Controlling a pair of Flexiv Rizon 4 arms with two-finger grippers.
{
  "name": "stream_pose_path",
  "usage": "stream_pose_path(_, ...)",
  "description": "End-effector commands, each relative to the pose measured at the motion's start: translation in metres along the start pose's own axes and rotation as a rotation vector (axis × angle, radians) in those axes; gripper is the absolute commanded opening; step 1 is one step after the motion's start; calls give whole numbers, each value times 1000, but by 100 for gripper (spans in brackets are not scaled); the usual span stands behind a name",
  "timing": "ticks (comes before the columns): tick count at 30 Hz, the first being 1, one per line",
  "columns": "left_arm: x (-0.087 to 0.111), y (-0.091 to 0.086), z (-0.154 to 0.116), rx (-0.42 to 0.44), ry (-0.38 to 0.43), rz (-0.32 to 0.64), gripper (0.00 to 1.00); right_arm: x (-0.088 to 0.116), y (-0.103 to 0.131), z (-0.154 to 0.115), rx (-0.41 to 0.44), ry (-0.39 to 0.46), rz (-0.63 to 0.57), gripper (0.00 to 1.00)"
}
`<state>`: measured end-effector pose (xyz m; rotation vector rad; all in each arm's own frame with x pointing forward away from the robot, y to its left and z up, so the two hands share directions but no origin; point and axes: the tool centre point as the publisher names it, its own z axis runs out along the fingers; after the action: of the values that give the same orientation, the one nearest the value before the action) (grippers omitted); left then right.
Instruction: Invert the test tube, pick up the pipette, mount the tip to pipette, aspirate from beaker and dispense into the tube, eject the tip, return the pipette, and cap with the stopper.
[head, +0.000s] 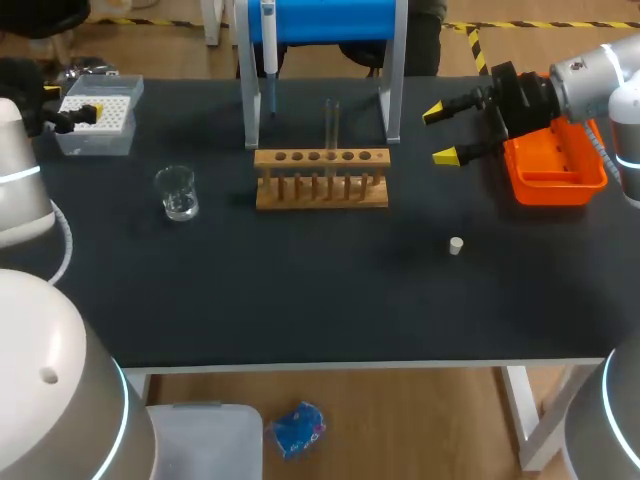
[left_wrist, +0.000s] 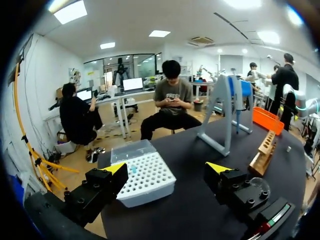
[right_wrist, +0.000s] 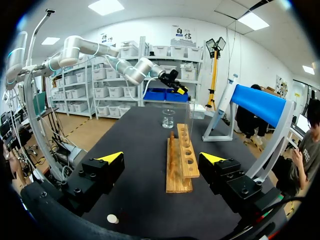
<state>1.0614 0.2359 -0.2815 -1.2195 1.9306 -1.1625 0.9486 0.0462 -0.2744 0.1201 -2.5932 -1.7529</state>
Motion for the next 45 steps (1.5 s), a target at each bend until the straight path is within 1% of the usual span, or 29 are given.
stream_pose_path(1, -18, -3, 33, -47, -53, -39, 100, 0, 0, -1, 0, 1, -1, 100)
stream_pose_path(2, -23, -2, 37, -67, -73, -52, 100, 0, 0, -1, 0, 1, -1, 100)
stream_pose_path(7, -35, -3, 47, -98, -149, -118, 100, 0, 0, -1, 0, 1, -1, 100)
stream_pose_path(10, -35, -3, 47, -106, -172, -142, 100, 0, 0, -1, 0, 1, -1, 100)
stream_pose_path(14, -34, 5, 49, -154, -224, -177, 100, 0, 0, -1, 0, 1, -1, 100)
stream_pose_path(15, -35, 7, 49, -153, -229, -203, 100, 0, 0, -1, 0, 1, -1, 100)
stream_pose_path(17, -35, 11, 50, -169, -245, -217, 100, 0, 0, -1, 0, 1, -1, 100)
stream_pose_path(22, -35, 15, 54, -165, -252, -237, 100, 0, 0, -1, 0, 1, -1, 100)
stream_pose_path(24, -37, 18, 57, -186, -269, -252, 100, 0, 0, -1, 0, 1, -1, 100)
stream_pose_path(29, -40, 19, 64, -187, -262, -240, 100, 0, 0, -1, 0, 1, -1, 100)
stream_pose_path(45, -40, 19, 64, -187, -262, -240, 100, 0, 0, -1, 0, 1, -1, 100)
